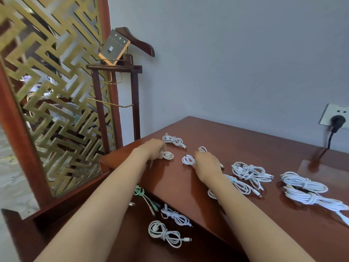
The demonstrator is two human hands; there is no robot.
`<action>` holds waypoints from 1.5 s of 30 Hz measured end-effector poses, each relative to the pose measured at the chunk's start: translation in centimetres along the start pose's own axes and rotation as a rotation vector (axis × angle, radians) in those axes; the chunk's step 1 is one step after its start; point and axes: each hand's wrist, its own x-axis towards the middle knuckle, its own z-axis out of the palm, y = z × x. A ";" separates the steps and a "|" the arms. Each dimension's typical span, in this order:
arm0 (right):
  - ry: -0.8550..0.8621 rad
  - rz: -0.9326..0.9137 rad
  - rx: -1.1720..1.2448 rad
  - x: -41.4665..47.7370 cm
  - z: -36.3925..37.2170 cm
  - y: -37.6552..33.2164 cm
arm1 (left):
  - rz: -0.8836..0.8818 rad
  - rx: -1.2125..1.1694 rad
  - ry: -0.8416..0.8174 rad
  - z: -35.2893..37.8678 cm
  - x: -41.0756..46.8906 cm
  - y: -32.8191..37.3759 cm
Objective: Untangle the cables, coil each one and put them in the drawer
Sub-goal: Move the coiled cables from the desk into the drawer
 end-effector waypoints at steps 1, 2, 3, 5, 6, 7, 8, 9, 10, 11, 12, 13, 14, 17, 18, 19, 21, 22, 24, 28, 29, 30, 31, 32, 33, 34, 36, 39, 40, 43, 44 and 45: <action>-0.009 0.005 0.023 -0.2 -0.2 -0.1 | 0.012 -0.040 -0.032 -0.3 -0.5 -0.5; -0.013 0.006 0.053 -0.4 -0.4 -0.3 | 0.024 -0.060 -0.062 -0.7 -1.1 -1.1; -0.018 0.008 0.092 -0.6 -0.7 -0.6 | 0.028 -0.068 -0.092 -1.0 -1.8 -1.6; -0.011 0.010 0.169 -1.0 -1.1 -1.5 | 0.020 -0.060 -0.131 -1.6 -3.3 -2.5; -0.003 0.002 0.200 -1.3 -1.4 -2.1 | 0.015 -0.052 -0.140 -1.9 -4.0 -2.9; -0.002 -0.006 0.227 -1.6 -1.8 -2.7 | 0.007 -0.051 -0.149 -2.0 -4.7 -3.4; -0.009 -0.020 0.253 -1.9 -2.1 -3.3 | -0.001 -0.052 -0.158 -2.1 -5.5 -3.7; -0.026 -0.032 0.278 -2.4 -2.6 -3.9 | -0.007 -0.056 -0.170 -2.2 -6.2 -4.0; -0.040 -0.048 0.304 -2.8 -2.8 -4.4 | -0.013 -0.058 -0.184 -2.4 -7.0 -4.2; -0.065 -0.060 0.332 -3.3 -3.1 -5.0 | -0.017 -0.061 -0.195 -2.5 -7.9 -4.3; -0.088 -0.085 0.357 -3.8 -3.3 -5.6 | -0.020 -0.061 -0.205 -2.7 -8.6 -4.5; -0.122 -0.100 0.378 -4.4 -3.4 -6.1 | -0.023 -0.064 -0.214 -2.8 -9.4 -4.6; -0.147 -0.129 0.400 -5.1 -3.4 -6.6 | -0.029 -0.071 -0.222 -2.8 -10.2 -4.8; -0.264 -0.165 0.453 -7.2 -3.2 -7.7 | -0.077 -0.106 -0.250 -2.5 -12.0 -5.4; -0.296 -0.182 0.456 -7.9 -2.9 -8.0 | -0.089 -0.097 -0.258 -2.3 -12.6 -5.5; -0.325 -0.195 0.450 -8.5 -2.6 -8.3 | -0.097 -0.080 -0.268 -1.9 -13.1 -5.5; -0.352 -0.202 0.440 -9.6 -2.0 -8.9 | -0.092 -0.012 -0.305 -1.0 -13.8 -5.7; -0.362 -0.198 0.435 -10.0 -1.5 -9.2 | -0.086 0.027 -0.325 -0.5 -14.1 -5.7; -0.377 -0.196 0.418 -10.6 -0.7 -9.9 | -0.084 0.073 -0.355 0.5 -14.5 -5.9; -0.425 -0.202 0.334 -11.6 0.8 -11.0 | -0.086 0.115 -0.405 2.0 -15.0 -6.1; -0.447 -0.202 0.313 -11.9 1.2 -11.1 | -0.086 0.121 -0.416 2.4 -15.0 -6.2; -0.465 -0.207 0.292 -12.1 1.7 -11.1 | -0.084 0.130 -0.423 2.7 -15.0 -6.2; -0.487 -0.208 0.275 -12.2 2.2 -11.0 | -0.080 0.143 -0.428 2.9 -15.1 -6.2; -0.509 -0.206 0.266 -12.3 2.7 -10.9 | -0.076 0.159 -0.434 3.2 -15.1 -6.2; -0.528 -0.201 0.264 -12.3 3.0 -10.8 | -0.073 0.171 -0.442 3.4 -15.1 -6.2; -0.539 -0.201 0.265 -12.3 3.2 -10.7 | -0.071 0.177 -0.450 3.6 -15.1 -6.2; -0.553 -0.209 0.276 -12.1 3.1 -10.5 | -0.066 0.181 -0.472 3.6 -15.0 -6.0; -0.524 -0.212 0.296 -11.4 1.9 -10.1 | -0.068 0.178 -0.525 2.7 -14.6 -5.4; -0.501 -0.215 0.306 -11.0 1.4 -10.1 | -0.075 0.170 -0.547 2.1 -14.4 -5.1; -0.475 -0.223 0.357 -9.6 -0.2 -9.9 | -0.087 0.137 -0.605 -0.1 -13.6 -3.9; -0.480 -0.215 0.380 -9.2 -0.8 -9.9 | -0.089 0.102 -0.603 -0.9 -13.3 -3.5; -0.483 -0.205 0.404 -8.7 -1.3 -9.8 | -0.087 0.064 -0.593 -1.7 -12.9 -2.9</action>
